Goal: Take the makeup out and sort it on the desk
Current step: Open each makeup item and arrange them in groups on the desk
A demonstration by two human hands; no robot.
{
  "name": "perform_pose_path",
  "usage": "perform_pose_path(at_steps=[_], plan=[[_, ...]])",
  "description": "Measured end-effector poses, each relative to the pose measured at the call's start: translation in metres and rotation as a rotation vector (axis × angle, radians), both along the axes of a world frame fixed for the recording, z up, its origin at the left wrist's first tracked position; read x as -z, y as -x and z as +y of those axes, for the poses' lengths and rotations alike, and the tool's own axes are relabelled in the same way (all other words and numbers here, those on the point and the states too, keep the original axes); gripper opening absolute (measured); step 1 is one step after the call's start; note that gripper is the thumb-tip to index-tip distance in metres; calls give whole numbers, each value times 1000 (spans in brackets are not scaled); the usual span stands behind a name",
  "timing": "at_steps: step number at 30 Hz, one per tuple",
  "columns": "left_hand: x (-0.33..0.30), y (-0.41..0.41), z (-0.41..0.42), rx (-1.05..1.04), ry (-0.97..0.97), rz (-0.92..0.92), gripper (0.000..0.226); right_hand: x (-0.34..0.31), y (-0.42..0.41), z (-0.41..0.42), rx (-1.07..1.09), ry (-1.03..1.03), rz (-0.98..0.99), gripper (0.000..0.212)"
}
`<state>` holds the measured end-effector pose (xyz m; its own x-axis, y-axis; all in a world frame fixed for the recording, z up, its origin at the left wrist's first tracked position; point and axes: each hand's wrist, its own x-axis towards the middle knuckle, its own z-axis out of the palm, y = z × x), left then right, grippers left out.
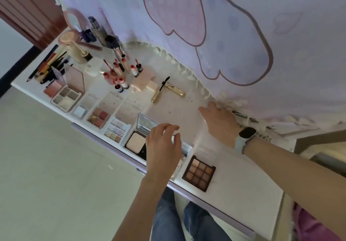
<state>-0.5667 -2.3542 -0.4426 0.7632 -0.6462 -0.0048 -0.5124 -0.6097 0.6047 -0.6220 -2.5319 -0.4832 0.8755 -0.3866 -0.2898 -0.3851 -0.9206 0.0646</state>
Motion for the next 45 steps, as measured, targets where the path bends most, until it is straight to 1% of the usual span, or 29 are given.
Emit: perform_pose_path(at_steps=[1,2,4,6,7,8,9,10,11,13,15,17,20,21,25,27,29,31,33,34,35,37,39,42,44,45], plan=[[0,-3,1,-4,27,-2,21,-3,1,0,7,-52,-49,41],[0,-7,0,-7,65,6,22,-9,1,1,71,-196,-120,43],[-2,-14,-3,2,148,76,28,-26,-3,4,302,-665,-300,47],[-6,-19,-6,48,226,203,41,-49,-11,9,465,-1147,-415,37],[-9,-21,-8,78,265,248,47,-59,-14,12,507,-1334,-421,36],[-11,-22,-9,99,307,270,51,-67,-17,14,522,-1450,-404,40],[-13,-23,-9,105,348,277,53,-75,-19,15,513,-1497,-379,48],[-14,-25,-9,100,384,273,53,-81,-20,16,484,-1499,-352,55],[-16,-26,-8,95,408,264,54,-86,-21,17,455,-1482,-327,56],[-18,-29,-5,101,434,248,57,-91,-23,18,403,-1441,-277,50],[-19,-32,-1,102,434,268,59,-93,-25,19,375,-1381,-243,51],[-19,-35,1,105,417,301,55,-91,-25,22,356,-1324,-228,48],[-19,-36,6,83,404,399,47,-90,-26,27,263,-1249,-230,27],[-20,-36,7,64,412,447,46,-92,-27,27,238,-1231,-229,25],[-22,-40,8,33,479,592,33,-100,-36,24,158,-1208,-220,29],[-24,-45,7,16,494,618,34,-103,-38,24,158,-1240,-240,32],[-24,-49,6,9,493,621,36,-104,-40,25,187,-1320,-269,34],[-23,-52,7,4,478,581,41,-104,-42,24,243,-1452,-278,31],[-23,-53,7,-6,476,515,45,-106,-47,26,348,-1593,-286,24],[-22,-54,7,-12,485,497,46,-106,-49,27,388,-1604,-288,23],[-22,-54,7,-17,496,488,46,-105,-51,29,404,-1569,-283,24],[-21,-54,7,-12,503,472,46,-103,-55,30,393,-1467,-250,31],[-20,-55,7,-4,492,467,46,-102,-56,29,387,-1431,-213,31],[-17,-57,8,-11,480,523,41,-99,-56,24,366,-1435,-206,23],[-15,-62,9,-24,489,582,35,-97,-56,21,366,-1492,-231,18],[-14,-63,9,-31,501,623,34,-95,-56,20,372,-1536,-245,19]])
